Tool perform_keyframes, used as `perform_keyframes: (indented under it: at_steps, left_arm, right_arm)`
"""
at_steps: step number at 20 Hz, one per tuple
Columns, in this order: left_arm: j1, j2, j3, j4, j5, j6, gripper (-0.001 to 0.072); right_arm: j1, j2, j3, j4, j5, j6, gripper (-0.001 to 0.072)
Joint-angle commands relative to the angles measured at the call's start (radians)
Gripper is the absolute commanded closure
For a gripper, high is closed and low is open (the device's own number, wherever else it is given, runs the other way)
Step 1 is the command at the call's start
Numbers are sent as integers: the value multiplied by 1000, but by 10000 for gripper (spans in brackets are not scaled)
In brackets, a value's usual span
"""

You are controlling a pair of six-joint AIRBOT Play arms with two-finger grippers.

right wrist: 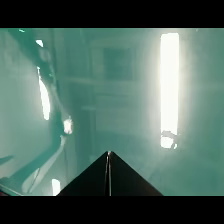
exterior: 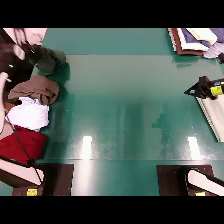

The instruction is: Fold the shirts.

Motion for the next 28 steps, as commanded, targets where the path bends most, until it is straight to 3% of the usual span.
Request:
perform_keyframes:
  at_steps: [1, 7, 14, 18, 22, 25, 28]
  left_arm:
    - [-24, 188, 118, -15, -102, 68, 685]
    - [-253, 487, 277, -92, -143, 194, 685]
    - [-551, 528, 331, -226, -121, 216, 685]
    - [-573, 520, 321, -222, -174, 214, 685]
    - [-563, 503, 251, -99, -399, 194, 685]
    - [-563, 495, 98, 60, -577, 129, 685]
    - [-500, 495, -121, 99, -588, 96, 685]
  right_arm:
    - [1, 0, 84, 2, -31, 0, 696]
    - [1, 1, 370, 1, -94, 0, 696]
    - [1, 0, 579, 0, -70, -1, 696]
    - [1, 0, 601, 0, -34, -1, 696]
    - [1, 0, 568, 1, -4, -1, 696]
    - [10, 0, 481, 1, 61, -1, 696]
    - [73, 0, 333, 0, 66, -2, 695]
